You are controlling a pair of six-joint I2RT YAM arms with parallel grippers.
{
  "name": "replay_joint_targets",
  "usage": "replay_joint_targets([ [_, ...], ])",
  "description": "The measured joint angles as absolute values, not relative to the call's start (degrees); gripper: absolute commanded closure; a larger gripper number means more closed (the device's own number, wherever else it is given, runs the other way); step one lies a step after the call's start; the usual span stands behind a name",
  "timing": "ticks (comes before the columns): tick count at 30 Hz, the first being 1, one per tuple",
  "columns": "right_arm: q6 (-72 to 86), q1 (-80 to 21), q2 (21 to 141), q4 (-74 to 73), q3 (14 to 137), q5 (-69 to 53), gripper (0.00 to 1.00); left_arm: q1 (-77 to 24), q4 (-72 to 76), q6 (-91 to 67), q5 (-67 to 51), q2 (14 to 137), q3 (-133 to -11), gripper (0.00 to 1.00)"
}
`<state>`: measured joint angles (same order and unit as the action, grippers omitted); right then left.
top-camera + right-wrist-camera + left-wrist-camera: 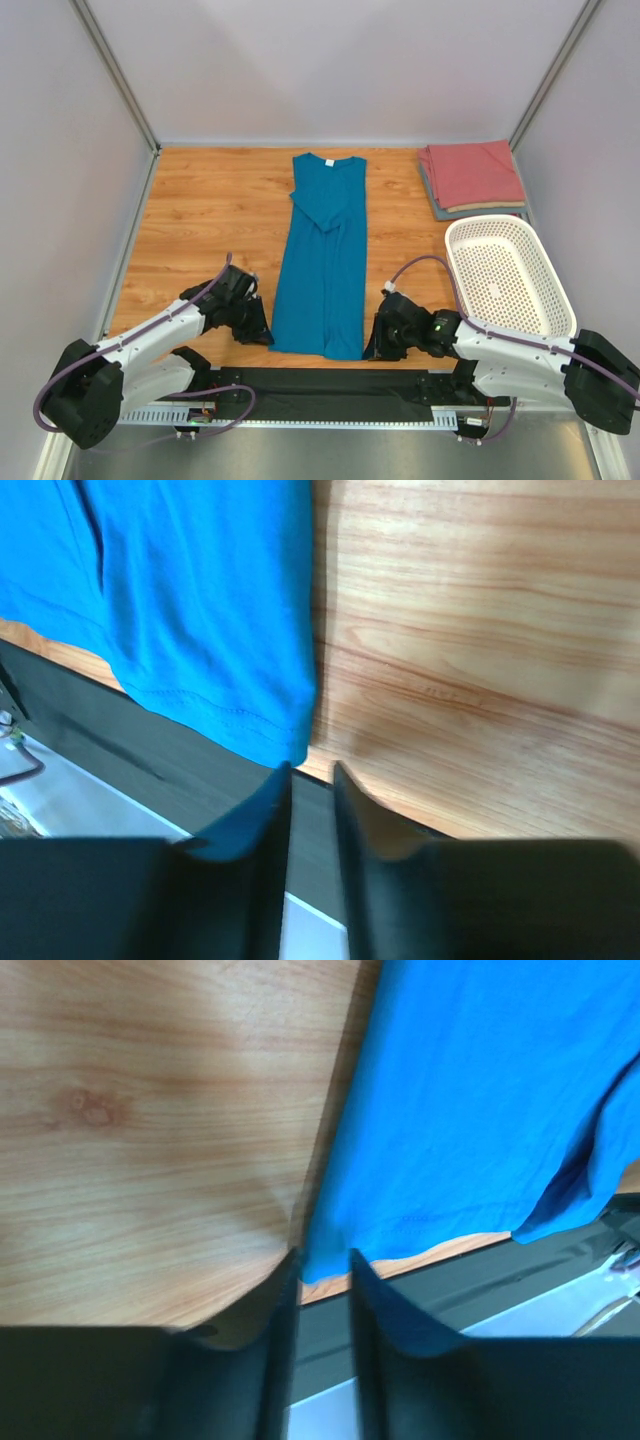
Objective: Fold and stack the t-shirts
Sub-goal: Fold the tshirt
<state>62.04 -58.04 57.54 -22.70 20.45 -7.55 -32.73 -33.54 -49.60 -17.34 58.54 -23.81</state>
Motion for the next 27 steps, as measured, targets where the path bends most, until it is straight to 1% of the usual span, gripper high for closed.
replay_joint_targets([
  [1, 62.17, -58.06, 57.49, -22.98, 20.45, -7.40, 0.68, -32.82, -33.76, -49.78, -17.21, 58.54, -23.81, 0.51],
  [2, 62.39, -58.06, 57.47, -23.16, 20.43, -7.38, 0.64, -32.95, -33.98, -49.91, -16.93, 58.54, -23.81, 0.48],
  [7, 63.48, -58.13, 57.04, -23.07, 20.43, -7.16, 0.57, -33.17, -34.98, -50.30, -16.01, 58.37, -23.81, 0.45],
  [12, 65.69, -58.48, 57.08, -21.69, 19.44, -6.48, 0.56, -33.26, -34.83, -50.30, -16.08, 58.28, -23.81, 0.46],
  [17, 69.19, -59.18, 57.87, -17.63, 18.17, -6.52, 0.57, -33.28, -34.46, -50.35, -15.92, 58.33, -23.59, 0.55],
  [20, 70.67, -59.70, 58.19, -16.53, 17.91, -6.28, 0.60, -33.28, -34.46, -50.33, -15.70, 58.63, -23.49, 0.63],
  [21, 71.09, -59.92, 58.19, -16.56, 17.85, -6.00, 0.62, -33.30, -34.41, -50.33, -15.62, 58.67, -23.38, 0.68],
  [22, 71.44, -60.05, 58.19, -16.62, 17.80, -5.74, 0.68, -33.28, -34.48, -50.46, -15.57, 58.74, -23.27, 0.72],
  [23, 71.77, -60.25, 58.19, -16.75, 17.72, -5.41, 0.72, -33.30, -34.44, -50.46, -15.51, 58.74, -23.16, 0.76],
  [24, 72.20, -60.36, 58.19, -16.95, 17.58, -5.04, 0.76, -33.30, -34.37, -50.52, -15.51, 58.76, -23.05, 0.83],
  [25, 72.44, -60.36, 58.17, -17.12, 17.45, -4.82, 0.86, -33.30, -34.22, -50.70, -15.55, 58.76, -22.87, 0.87],
  [26, 72.64, -60.38, 58.15, -17.19, 17.28, -4.45, 0.92, -33.30, -33.89, -50.83, -15.66, 58.76, -22.61, 0.90],
  [27, 72.88, -60.38, 58.15, -17.37, 17.04, -4.32, 0.97, -33.30, -33.52, -50.98, -15.84, 58.74, -22.35, 1.00],
])
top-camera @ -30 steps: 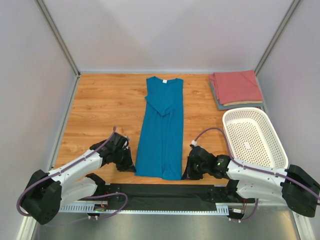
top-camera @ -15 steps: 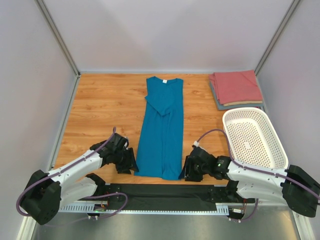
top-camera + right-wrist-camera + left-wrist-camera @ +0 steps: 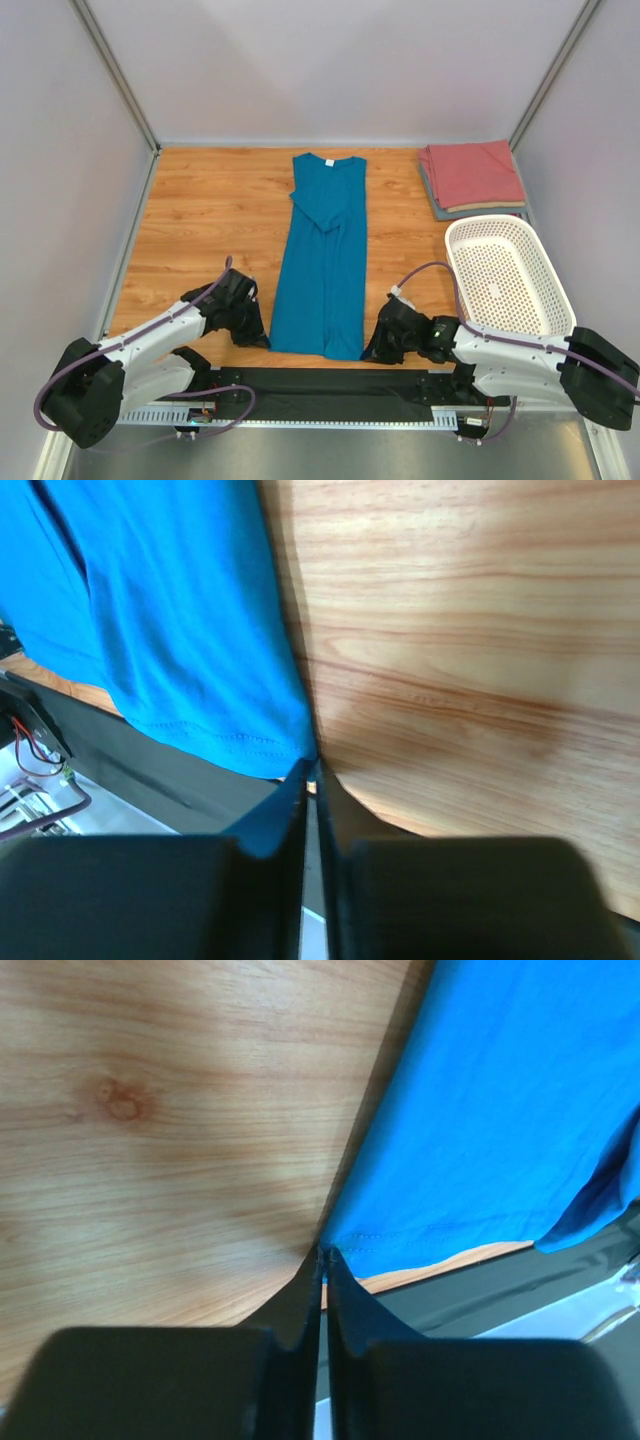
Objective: Fold and stack the t-shirts
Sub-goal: Fold the tshirt
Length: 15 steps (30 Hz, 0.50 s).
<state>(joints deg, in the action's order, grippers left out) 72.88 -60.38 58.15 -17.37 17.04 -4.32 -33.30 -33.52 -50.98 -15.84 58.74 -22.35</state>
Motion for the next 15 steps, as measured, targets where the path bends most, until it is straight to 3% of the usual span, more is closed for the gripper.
replay_joint_targets([
  [15, 70.63, -60.58, 54.76, -22.57, 17.89, -0.99, 1.00, -33.36, -32.64, -52.58, -17.98, 56.99, -22.24, 1.00],
])
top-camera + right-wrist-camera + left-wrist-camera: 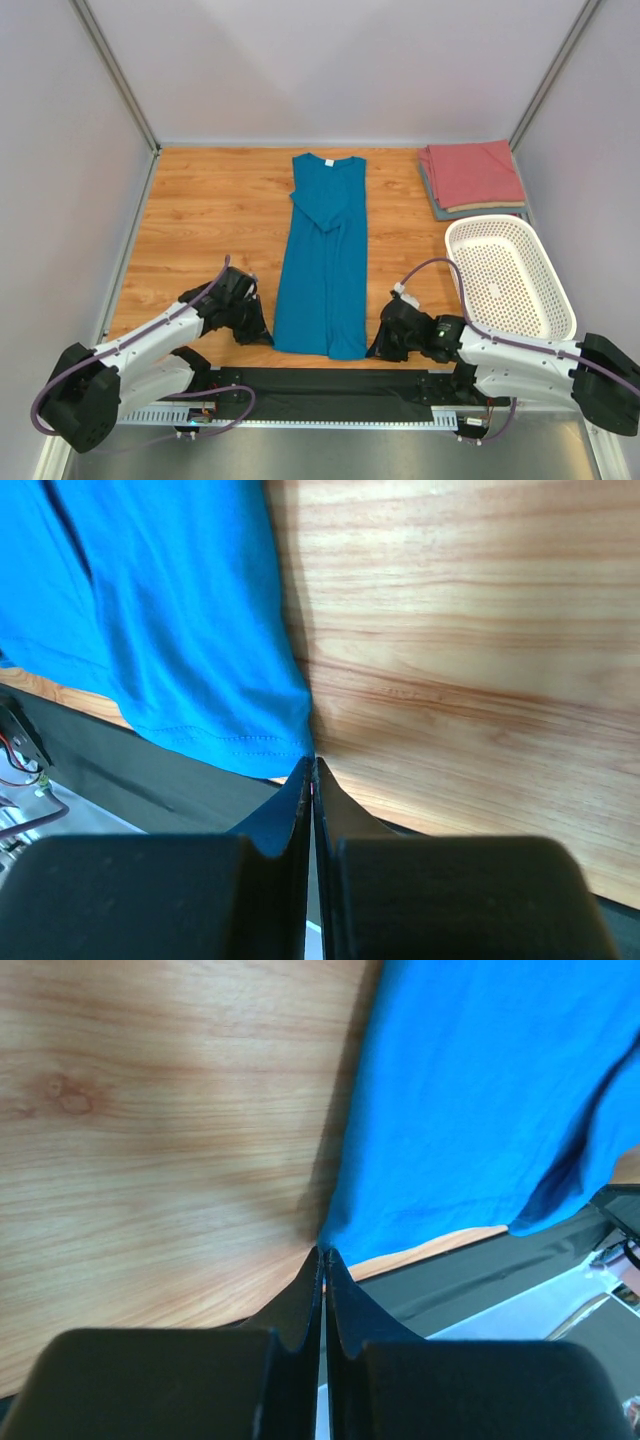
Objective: Fold and stack the t-shirts
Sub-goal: Fold the tshirt
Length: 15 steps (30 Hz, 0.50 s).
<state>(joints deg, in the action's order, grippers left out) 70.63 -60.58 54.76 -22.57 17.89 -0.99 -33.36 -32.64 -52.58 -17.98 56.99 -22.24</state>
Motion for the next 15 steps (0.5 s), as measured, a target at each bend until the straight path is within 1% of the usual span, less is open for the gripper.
replay_joint_targets([
  [10, 67.35, -60.58, 54.57, -26.20, 22.48, 1.02, 1.00, -33.36, -33.82, -52.88, -18.31, 57.91, -26.83, 1.00],
  [15, 65.28, -60.55, 55.83, -29.54, 26.20, 3.20, 1.00, -33.39, -36.05, -52.73, -16.71, 59.92, -31.48, 1.00],
])
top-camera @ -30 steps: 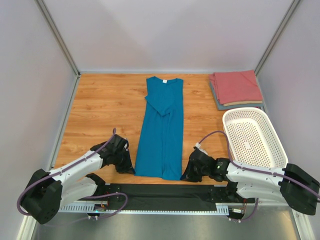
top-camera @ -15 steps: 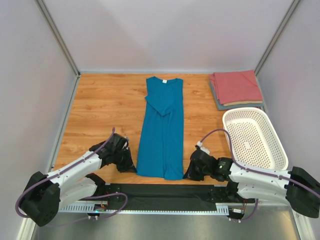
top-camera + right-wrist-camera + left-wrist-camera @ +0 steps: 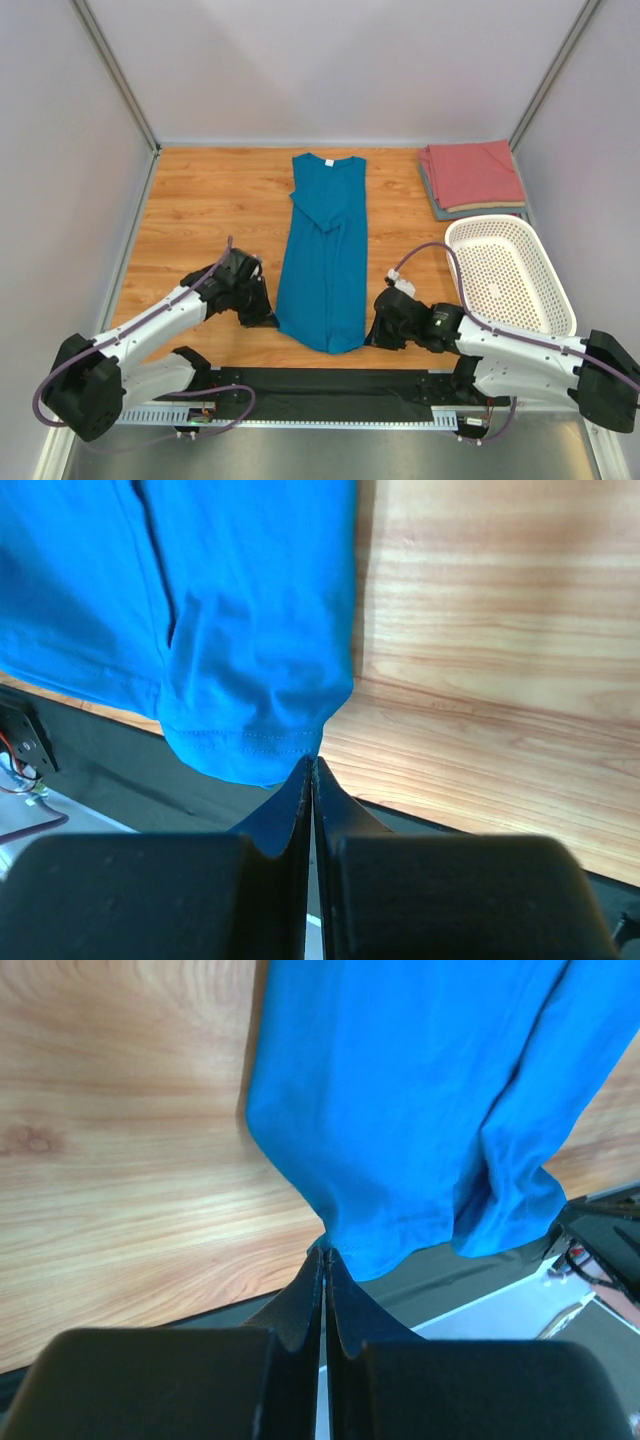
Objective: Fold and stack the t-shirts
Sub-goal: Fold the tshirt
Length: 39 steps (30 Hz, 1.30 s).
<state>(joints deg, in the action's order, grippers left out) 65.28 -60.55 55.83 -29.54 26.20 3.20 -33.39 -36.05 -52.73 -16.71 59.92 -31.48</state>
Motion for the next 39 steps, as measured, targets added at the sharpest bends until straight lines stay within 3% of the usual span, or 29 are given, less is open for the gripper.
replay_joint_targets([
  [8, 56.16, -51.31, 62.43, -33.41, 36.01, 4.64, 1.00, -30.92, -37.82, -50.57, -14.63, 71.18, -42.06, 1.00],
  [23, 31.99, -33.50, 90.43, -34.50, 63.02, 2.46, 1.00, -22.37, -41.08, -43.18, -15.16, 100.97, -74.74, 1.00],
  [39, 21.67, -25.76, 107.33, -39.29, 87.88, 1.39, 1.00, -15.77, -43.94, -39.70, -17.74, 115.85, -96.79, 1.00],
])
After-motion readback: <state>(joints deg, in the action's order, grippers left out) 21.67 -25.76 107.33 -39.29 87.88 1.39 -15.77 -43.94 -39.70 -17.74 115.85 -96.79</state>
